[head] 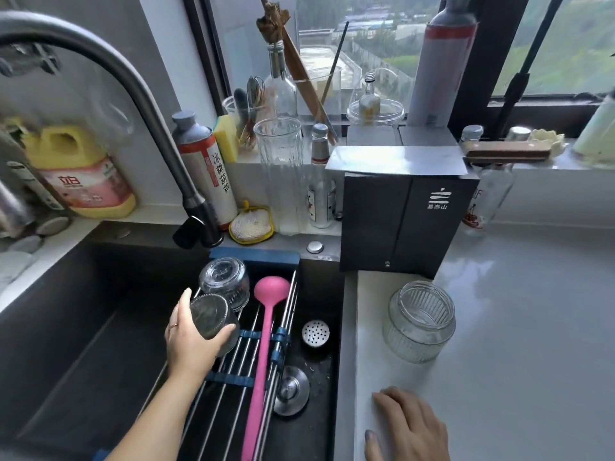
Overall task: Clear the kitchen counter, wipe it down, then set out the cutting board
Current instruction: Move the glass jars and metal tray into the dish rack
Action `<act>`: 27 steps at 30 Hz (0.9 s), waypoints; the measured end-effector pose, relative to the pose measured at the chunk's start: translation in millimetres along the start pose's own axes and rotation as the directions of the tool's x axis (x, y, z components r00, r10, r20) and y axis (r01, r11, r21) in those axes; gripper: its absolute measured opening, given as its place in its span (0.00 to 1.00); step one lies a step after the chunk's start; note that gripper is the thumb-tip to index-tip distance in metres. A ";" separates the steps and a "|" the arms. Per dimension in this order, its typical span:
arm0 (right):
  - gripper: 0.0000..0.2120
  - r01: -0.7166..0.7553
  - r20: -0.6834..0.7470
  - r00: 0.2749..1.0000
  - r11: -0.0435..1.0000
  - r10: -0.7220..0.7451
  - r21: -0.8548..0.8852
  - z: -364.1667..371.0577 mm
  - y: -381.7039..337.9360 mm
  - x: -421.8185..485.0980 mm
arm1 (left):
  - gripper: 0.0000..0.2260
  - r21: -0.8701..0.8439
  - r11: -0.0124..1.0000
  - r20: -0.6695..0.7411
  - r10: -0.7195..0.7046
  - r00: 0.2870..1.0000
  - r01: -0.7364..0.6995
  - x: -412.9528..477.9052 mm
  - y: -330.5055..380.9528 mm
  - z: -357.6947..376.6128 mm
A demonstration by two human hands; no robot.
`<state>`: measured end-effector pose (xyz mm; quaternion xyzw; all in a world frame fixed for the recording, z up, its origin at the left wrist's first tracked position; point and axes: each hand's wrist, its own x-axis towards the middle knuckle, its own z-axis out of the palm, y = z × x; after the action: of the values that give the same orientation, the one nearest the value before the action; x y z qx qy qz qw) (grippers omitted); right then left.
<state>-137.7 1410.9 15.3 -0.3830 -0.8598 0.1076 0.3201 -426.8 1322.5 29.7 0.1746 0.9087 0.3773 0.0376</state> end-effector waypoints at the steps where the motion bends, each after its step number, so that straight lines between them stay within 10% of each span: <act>1: 0.22 0.002 0.008 1.000 1.000 -0.002 -0.001 -1.6 -0.1 -0.7 | 0.44 0.049 0.999 -0.029 0.002 1.000 -0.001 -6.1 8.9 -0.2; 7: 0.20 -0.003 -0.001 1.000 0.991 0.003 0.133 -15.5 5.1 -5.8 | 0.42 -0.085 0.932 0.174 0.362 0.916 -0.352 -94.7 100.8 40.6; 12: 0.20 -0.115 -0.090 0.987 0.972 0.136 0.205 -39.1 30.5 -8.5 | 0.49 -0.077 0.961 0.493 0.267 0.828 -0.264 -142.8 144.2 102.8; 27: 0.16 -0.131 -0.155 0.978 0.990 0.137 0.045 -47.0 72.8 -29.3 | 0.37 -0.393 0.898 0.203 0.296 0.933 -0.200 -153.1 127.4 74.8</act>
<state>-50.4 1436.5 6.6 -0.4419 -0.8020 0.1129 0.3858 -231.6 1403.3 55.8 0.3273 0.7797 0.5156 0.1384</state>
